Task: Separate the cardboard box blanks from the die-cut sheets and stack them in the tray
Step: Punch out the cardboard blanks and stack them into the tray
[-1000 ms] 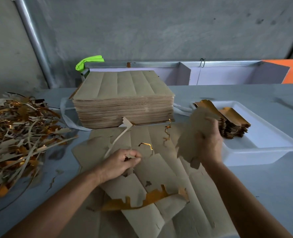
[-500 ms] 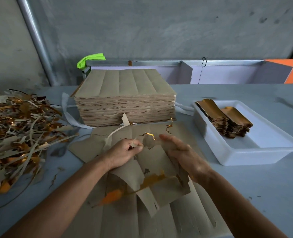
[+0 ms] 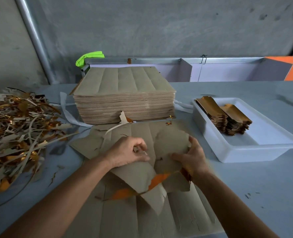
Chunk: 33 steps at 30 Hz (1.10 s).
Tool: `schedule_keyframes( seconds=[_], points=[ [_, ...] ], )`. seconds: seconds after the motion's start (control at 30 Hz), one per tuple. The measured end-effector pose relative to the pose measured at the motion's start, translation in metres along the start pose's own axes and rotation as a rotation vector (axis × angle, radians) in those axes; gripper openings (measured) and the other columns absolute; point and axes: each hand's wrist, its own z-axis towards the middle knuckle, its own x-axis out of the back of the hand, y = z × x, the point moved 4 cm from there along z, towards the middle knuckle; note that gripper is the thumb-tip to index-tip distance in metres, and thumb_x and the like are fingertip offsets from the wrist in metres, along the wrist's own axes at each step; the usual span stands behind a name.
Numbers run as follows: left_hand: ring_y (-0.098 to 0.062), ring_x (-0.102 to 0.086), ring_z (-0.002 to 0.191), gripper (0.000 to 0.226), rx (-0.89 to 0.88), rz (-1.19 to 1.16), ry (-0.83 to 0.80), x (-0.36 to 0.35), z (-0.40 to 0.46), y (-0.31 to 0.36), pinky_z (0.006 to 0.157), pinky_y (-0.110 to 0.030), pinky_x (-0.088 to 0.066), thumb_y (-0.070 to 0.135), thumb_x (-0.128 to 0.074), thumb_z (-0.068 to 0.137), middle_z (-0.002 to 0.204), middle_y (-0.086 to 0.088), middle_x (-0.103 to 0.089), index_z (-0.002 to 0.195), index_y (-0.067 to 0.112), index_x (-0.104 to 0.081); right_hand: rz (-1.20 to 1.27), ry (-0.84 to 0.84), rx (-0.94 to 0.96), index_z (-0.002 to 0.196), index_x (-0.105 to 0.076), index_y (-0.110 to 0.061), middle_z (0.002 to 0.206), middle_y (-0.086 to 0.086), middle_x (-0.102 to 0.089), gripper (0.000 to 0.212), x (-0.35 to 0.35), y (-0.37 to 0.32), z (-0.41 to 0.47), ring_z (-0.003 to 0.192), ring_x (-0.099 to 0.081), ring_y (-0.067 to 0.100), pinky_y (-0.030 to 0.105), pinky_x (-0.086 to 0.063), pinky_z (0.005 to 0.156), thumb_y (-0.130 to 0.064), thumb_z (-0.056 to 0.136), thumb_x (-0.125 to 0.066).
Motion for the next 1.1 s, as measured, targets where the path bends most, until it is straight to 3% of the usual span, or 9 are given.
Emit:
schedule_keyframes(
  seconds=[0.1, 0.2, 0.37, 0.5, 0.63, 0.73, 0.9, 1.0, 1.1],
  points=[
    [-0.007, -0.062, 0.075, 0.012, 0.004, 0.021, 0.023, 0.002, -0.003, -0.005, 0.07, -0.022, -0.049, 0.027, -0.072, 0.082, 0.078, 0.008, -0.067, 0.085, 0.015, -0.072, 0.105, 0.078, -0.11, 0.099, -0.054, -0.022, 0.098, 0.008, -0.064, 0.043, 0.012, 0.007, 0.003, 0.086, -0.064, 0.027, 0.045, -0.059, 0.067, -0.006, 0.069, -0.08],
    [-0.011, -0.064, 0.078, 0.009, 0.006, 0.02, 0.051, 0.005, -0.006, -0.011, 0.074, -0.028, -0.051, 0.023, -0.071, 0.083, 0.08, 0.006, -0.069, 0.084, 0.014, -0.072, 0.307, 0.102, -0.16, 0.101, -0.057, -0.018, 0.094, 0.008, -0.066, 0.041, 0.02, 0.01, 0.002, 0.082, -0.066, 0.027, 0.035, -0.056, 0.053, -0.002, 0.07, -0.078],
    [0.0, -0.054, 0.062, 0.008, -0.067, 0.047, 0.091, 0.007, -0.015, -0.015, 0.06, -0.013, -0.041, 0.02, -0.073, 0.081, 0.072, 0.009, -0.064, 0.079, 0.012, -0.071, 0.485, 0.222, -0.12, 0.101, -0.056, -0.014, 0.095, 0.008, -0.067, 0.033, 0.036, 0.011, 0.001, 0.084, -0.066, 0.025, 0.031, -0.053, 0.049, -0.003, 0.076, -0.074],
    [-0.009, -0.056, 0.064, 0.013, -0.079, 0.085, 0.1, 0.009, -0.019, -0.021, 0.065, -0.024, -0.043, 0.017, -0.074, 0.08, 0.075, -0.001, -0.066, 0.081, 0.005, -0.071, 0.6, 0.278, -0.09, 0.101, -0.053, -0.017, 0.096, 0.002, -0.063, 0.03, 0.046, 0.008, 0.001, 0.087, -0.062, 0.019, 0.033, -0.052, 0.065, -0.003, 0.081, -0.069],
    [0.003, -0.047, 0.058, 0.012, -0.109, 0.173, 0.119, 0.012, -0.021, -0.025, 0.06, -0.011, -0.035, 0.02, -0.074, 0.079, 0.064, 0.017, -0.052, 0.076, 0.009, -0.07, 0.58, 0.317, -0.017, 0.111, -0.048, -0.017, 0.097, -0.002, -0.06, 0.036, 0.046, 0.002, -0.003, 0.088, -0.058, 0.015, 0.034, -0.051, 0.072, -0.004, 0.083, -0.067],
    [-0.003, -0.052, 0.069, 0.015, -0.182, 0.329, 0.182, 0.015, -0.02, -0.026, 0.075, -0.021, -0.035, 0.026, -0.072, 0.081, 0.069, 0.016, -0.056, 0.078, 0.011, -0.072, 0.549, 0.38, 0.098, 0.11, -0.05, -0.017, 0.098, -0.003, -0.061, 0.035, 0.048, -0.009, -0.007, 0.088, -0.06, 0.013, 0.031, -0.052, 0.07, -0.002, 0.083, -0.067],
    [-0.024, -0.049, 0.112, 0.044, -0.162, 0.564, 0.363, 0.01, -0.018, 0.002, 0.096, -0.037, -0.031, 0.04, -0.057, 0.089, 0.117, -0.004, -0.056, 0.126, 0.017, -0.059, 0.582, 0.414, 0.141, 0.099, -0.05, -0.021, 0.096, -0.003, -0.061, 0.03, 0.042, -0.021, -0.007, 0.087, -0.06, 0.012, 0.03, -0.052, 0.07, -0.003, 0.083, -0.067],
    [-0.022, -0.056, 0.094, 0.054, -0.37, 0.479, 0.514, -0.015, -0.035, 0.052, 0.086, -0.035, -0.042, 0.054, -0.052, 0.084, 0.101, -0.007, -0.062, 0.108, 0.008, -0.066, 0.613, 0.422, 0.1, 0.105, -0.049, -0.015, 0.098, -0.001, -0.06, 0.031, 0.035, -0.02, -0.008, 0.09, -0.06, 0.016, 0.033, -0.052, 0.074, -0.002, 0.084, -0.066],
    [-0.015, -0.059, 0.071, 0.057, -0.404, 0.487, 0.336, -0.06, -0.046, 0.076, 0.068, -0.025, -0.047, 0.061, -0.072, 0.063, 0.078, 0.001, -0.063, 0.093, 0.013, -0.066, 0.64, 0.425, 0.054, 0.109, -0.049, -0.013, 0.1, 0.002, -0.061, 0.032, 0.032, -0.017, -0.01, 0.093, -0.06, 0.02, 0.038, -0.052, 0.081, -0.001, 0.084, -0.066]
  ],
)
